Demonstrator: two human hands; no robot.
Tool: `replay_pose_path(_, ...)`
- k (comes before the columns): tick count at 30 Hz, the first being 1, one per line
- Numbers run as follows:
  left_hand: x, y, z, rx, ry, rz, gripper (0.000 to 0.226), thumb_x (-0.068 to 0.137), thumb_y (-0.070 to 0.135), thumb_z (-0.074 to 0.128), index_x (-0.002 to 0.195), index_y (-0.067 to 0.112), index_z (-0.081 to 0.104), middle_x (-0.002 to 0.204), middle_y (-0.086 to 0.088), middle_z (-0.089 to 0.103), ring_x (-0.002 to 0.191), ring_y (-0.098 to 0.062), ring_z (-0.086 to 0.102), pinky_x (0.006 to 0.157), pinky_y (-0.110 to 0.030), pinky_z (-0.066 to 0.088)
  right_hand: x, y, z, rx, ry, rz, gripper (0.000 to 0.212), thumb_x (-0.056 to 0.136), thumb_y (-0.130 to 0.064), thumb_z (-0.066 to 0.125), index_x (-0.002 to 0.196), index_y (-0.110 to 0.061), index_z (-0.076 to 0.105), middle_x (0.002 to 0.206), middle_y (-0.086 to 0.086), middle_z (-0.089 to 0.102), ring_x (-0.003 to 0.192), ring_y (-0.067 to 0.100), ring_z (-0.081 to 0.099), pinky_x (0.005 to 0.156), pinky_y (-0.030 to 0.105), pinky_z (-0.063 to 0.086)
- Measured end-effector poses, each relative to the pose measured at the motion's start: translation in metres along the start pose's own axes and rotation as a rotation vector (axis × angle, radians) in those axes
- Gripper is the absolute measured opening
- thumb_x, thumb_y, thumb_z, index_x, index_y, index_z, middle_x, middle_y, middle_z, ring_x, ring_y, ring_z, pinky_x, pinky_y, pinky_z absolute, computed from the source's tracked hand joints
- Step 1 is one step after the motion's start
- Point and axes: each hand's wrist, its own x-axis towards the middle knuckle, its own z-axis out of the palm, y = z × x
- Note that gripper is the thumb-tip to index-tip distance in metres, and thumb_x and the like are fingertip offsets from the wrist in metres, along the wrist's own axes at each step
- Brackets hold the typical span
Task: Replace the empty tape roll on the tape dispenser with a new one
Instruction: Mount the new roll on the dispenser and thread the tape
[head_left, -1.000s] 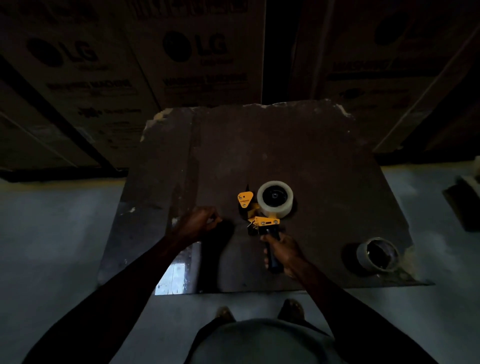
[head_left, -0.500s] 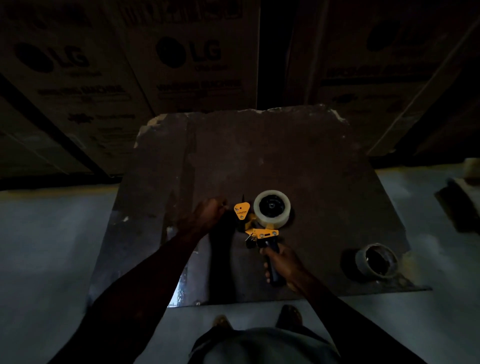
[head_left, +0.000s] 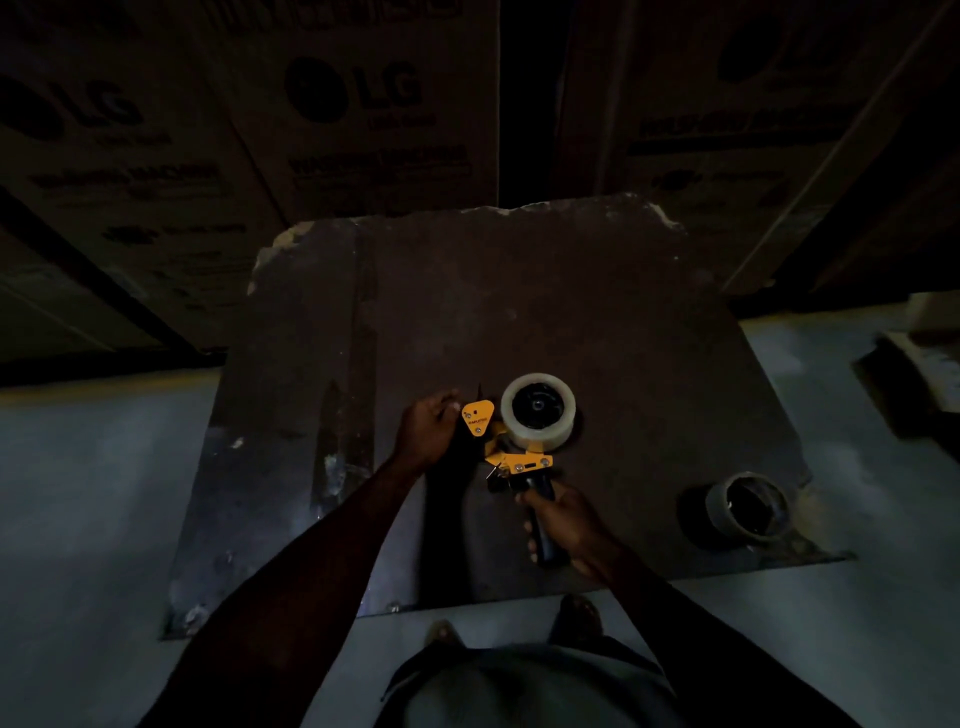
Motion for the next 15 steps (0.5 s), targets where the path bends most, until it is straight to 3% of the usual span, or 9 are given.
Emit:
replay_pose_path(2,-0.005,0.002,0.001,-0.01,0.016,-0.034,0.027,0.094,0.034,0.056,0.1,0.014,0.073,0.093,-0.007,0.074,0.086,-0.015,0.067,0.077,-0.03,0.051,0.0,0.0,0.0,0.004,0.002,0.004,0.007,0.092,-0.023,0.059,0.089,-0.017,0.061,0.056,0.006,0.055,0.042,0.022,0.051,0.044,0.028,0.046)
replay_pose_path(4,-0.009,0.003,0.005,-0.027,0.01,-0.06,0.042,0.085,0.056,0.059,0.084,0.018,0.076,0.074,0.001,0.072,0.067,-0.006,0.062,0.063,-0.027,0.047,-0.001,0.0,0.001,0.014,-0.003,0.006,0.007,0.092,-0.022,0.059,0.086,-0.018,0.061,0.055,0.005,0.055,0.042,0.022,0.051,0.044,0.028,0.046)
replay_pose_path(6,-0.009,-0.002,0.009,-0.074,0.004,-0.089,0.047,0.073,0.068,0.064,0.081,0.024,0.077,0.075,0.002,0.076,0.071,-0.006,0.067,0.069,-0.031,0.053,-0.001,0.0,0.001,0.02,-0.002,0.001,0.01,0.09,-0.022,0.06,0.082,-0.017,0.06,0.055,0.006,0.055,0.041,0.022,0.05,0.044,0.029,0.046)
replay_pose_path(9,-0.01,-0.008,0.015,-0.151,0.004,-0.118,0.032,0.071,0.057,0.072,0.083,0.028,0.078,0.085,0.003,0.078,0.088,-0.014,0.072,0.085,-0.043,0.058,-0.007,-0.005,0.002,0.018,-0.006,0.009,0.011,0.091,-0.021,0.059,0.081,-0.016,0.059,0.056,0.007,0.054,0.041,0.022,0.051,0.044,0.028,0.046)
replay_pose_path(12,-0.016,-0.003,0.018,-0.283,0.024,-0.135,0.022,0.08,0.033,0.075,0.095,0.016,0.077,0.093,-0.003,0.077,0.091,-0.017,0.071,0.09,-0.043,0.057,-0.011,-0.008,0.002,0.005,0.0,0.026,0.012,0.093,-0.02,0.059,0.082,-0.016,0.06,0.057,0.007,0.055,0.042,0.022,0.053,0.045,0.029,0.047)
replay_pose_path(15,-0.017,0.001,0.02,-0.358,0.037,-0.17,0.026,0.082,0.023,0.074,0.101,0.005,0.073,0.096,-0.011,0.075,0.084,-0.017,0.07,0.083,-0.034,0.057,-0.011,-0.007,0.0,-0.122,0.063,-0.082,0.022,0.079,-0.046,0.073,0.078,-0.025,0.065,0.066,0.004,0.065,0.056,0.024,0.064,0.061,0.044,0.056)
